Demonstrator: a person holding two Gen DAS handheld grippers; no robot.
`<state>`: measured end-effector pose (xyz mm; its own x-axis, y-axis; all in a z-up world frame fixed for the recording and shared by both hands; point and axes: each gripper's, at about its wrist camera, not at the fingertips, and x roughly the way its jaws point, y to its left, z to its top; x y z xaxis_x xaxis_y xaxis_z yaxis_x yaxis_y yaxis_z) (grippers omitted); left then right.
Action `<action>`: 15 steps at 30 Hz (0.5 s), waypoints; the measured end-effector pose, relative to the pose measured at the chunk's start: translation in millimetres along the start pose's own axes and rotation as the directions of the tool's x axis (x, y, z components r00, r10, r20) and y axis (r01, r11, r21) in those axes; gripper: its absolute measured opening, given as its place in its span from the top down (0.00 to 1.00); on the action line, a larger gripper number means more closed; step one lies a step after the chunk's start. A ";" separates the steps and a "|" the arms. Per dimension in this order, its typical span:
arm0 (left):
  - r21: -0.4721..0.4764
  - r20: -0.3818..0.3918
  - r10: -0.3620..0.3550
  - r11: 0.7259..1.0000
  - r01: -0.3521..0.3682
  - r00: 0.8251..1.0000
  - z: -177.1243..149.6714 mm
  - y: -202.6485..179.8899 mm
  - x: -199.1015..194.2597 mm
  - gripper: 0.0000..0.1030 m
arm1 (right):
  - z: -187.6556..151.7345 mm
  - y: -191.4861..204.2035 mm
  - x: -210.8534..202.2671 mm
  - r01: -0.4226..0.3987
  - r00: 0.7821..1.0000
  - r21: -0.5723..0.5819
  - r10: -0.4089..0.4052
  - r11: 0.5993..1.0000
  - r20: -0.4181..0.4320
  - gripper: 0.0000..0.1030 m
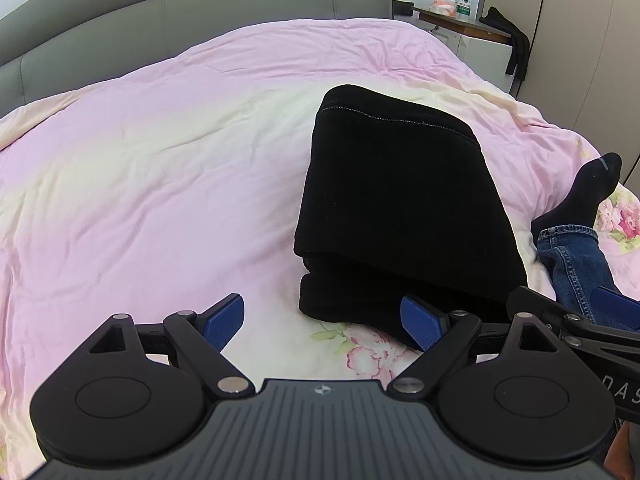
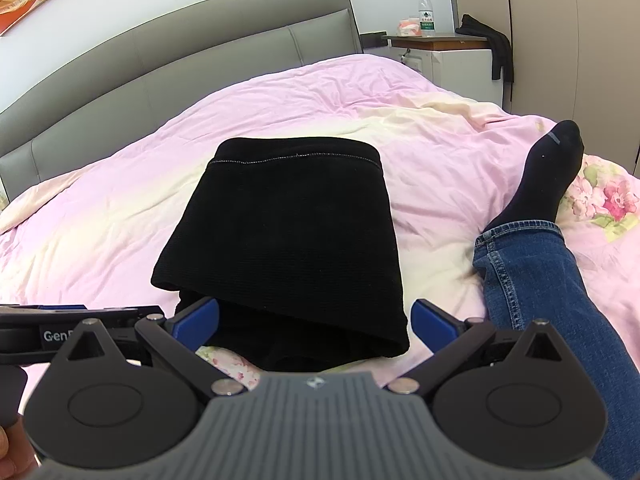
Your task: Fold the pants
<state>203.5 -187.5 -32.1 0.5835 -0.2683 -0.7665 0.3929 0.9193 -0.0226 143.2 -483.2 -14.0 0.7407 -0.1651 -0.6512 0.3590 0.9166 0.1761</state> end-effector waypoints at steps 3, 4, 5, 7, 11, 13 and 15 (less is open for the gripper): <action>-0.002 -0.001 0.000 1.000 0.000 1.000 -0.7 -0.1 0.3 0.00 | 0.1 0.3 0.2 0.001 1.000 -0.002 -0.001 1.000 0.000 0.05; -0.002 -0.001 0.001 1.000 -0.001 1.000 -0.9 -0.2 0.4 0.00 | 0.1 0.2 0.0 0.001 1.000 -0.002 -0.001 1.000 0.000 0.05; -0.003 -0.002 0.001 1.000 -0.001 1.000 -1.0 -0.3 0.4 0.00 | 0.1 0.2 0.0 0.001 1.000 -0.002 -0.001 1.000 0.000 0.05; -0.003 -0.003 0.001 1.000 -0.001 1.000 -0.8 -0.2 0.4 0.00 | 0.0 0.2 -0.1 0.000 1.000 0.000 0.000 1.000 0.000 0.05; -0.001 -0.004 0.001 1.000 -0.001 1.000 -0.6 -0.1 0.8 0.00 | -0.3 -0.1 0.0 0.002 1.000 0.000 -0.002 1.000 0.000 0.05; 0.001 -0.005 0.002 1.000 -0.002 1.000 -0.3 0.1 0.9 0.00 | -0.9 -0.6 0.0 0.002 1.000 0.002 -0.002 1.000 -0.001 0.05; 0.002 -0.005 0.003 1.000 -0.003 1.000 0.2 0.3 0.8 0.00 | -1.9 -0.8 -0.2 0.003 1.000 0.004 -0.003 1.000 -0.002 0.05</action>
<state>204.3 -187.5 -32.6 0.5811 -0.2637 -0.7699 0.3922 0.9197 -0.0189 141.7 -483.2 -15.4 0.7385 -0.1673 -0.6532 0.3634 0.9147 0.1767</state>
